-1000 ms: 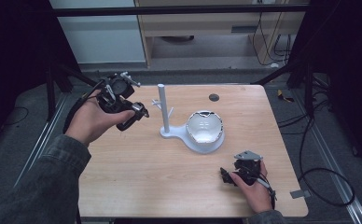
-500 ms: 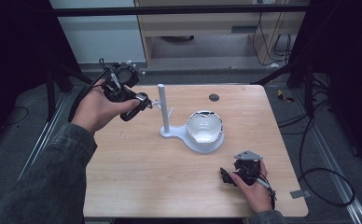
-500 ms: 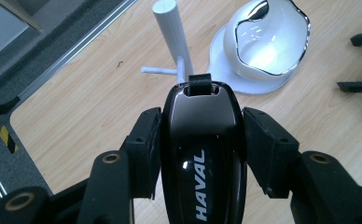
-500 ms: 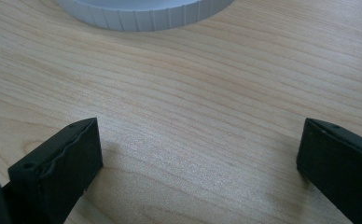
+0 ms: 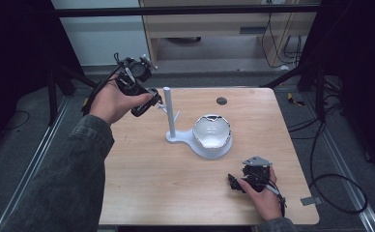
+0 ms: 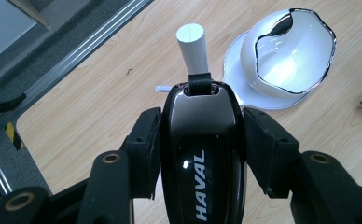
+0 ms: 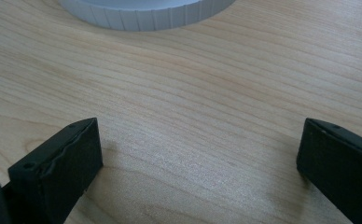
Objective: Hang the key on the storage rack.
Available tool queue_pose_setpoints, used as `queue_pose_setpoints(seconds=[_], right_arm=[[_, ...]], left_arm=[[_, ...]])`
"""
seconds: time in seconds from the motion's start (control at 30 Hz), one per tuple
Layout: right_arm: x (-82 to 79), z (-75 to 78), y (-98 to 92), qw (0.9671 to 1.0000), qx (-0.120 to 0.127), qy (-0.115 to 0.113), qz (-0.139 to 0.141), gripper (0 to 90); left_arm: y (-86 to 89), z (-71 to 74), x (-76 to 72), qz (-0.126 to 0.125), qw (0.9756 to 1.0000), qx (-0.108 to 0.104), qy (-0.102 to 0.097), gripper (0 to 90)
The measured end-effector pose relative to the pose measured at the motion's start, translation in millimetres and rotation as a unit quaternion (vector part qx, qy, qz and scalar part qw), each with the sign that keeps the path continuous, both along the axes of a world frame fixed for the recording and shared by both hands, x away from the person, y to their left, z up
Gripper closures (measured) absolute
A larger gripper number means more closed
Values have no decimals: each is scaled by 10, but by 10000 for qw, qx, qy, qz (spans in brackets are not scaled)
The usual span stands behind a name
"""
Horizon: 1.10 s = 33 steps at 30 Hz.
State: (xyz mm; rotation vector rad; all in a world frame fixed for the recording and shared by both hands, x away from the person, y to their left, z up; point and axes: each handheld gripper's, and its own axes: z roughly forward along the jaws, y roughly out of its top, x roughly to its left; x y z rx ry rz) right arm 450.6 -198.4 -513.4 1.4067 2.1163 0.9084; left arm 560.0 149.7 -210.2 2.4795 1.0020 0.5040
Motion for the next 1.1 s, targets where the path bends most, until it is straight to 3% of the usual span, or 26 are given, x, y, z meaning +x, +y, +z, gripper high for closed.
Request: queue_pose_setpoints(seconds=[0.4, 0.87, 1.1], right_arm=[[-3, 3, 1, 10000, -6, 17, -6, 5], [-3, 3, 1, 10000, -11, 17, -4, 5], [-3, 3, 1, 10000, -11, 16, -5, 5]], left_arm=[[32, -105, -59, -6, 9999, 105, 47, 489], [179, -377, -225, -3, 9996, 251, 161, 489], [209, -486, -266, -34, 9995, 227, 213, 489]])
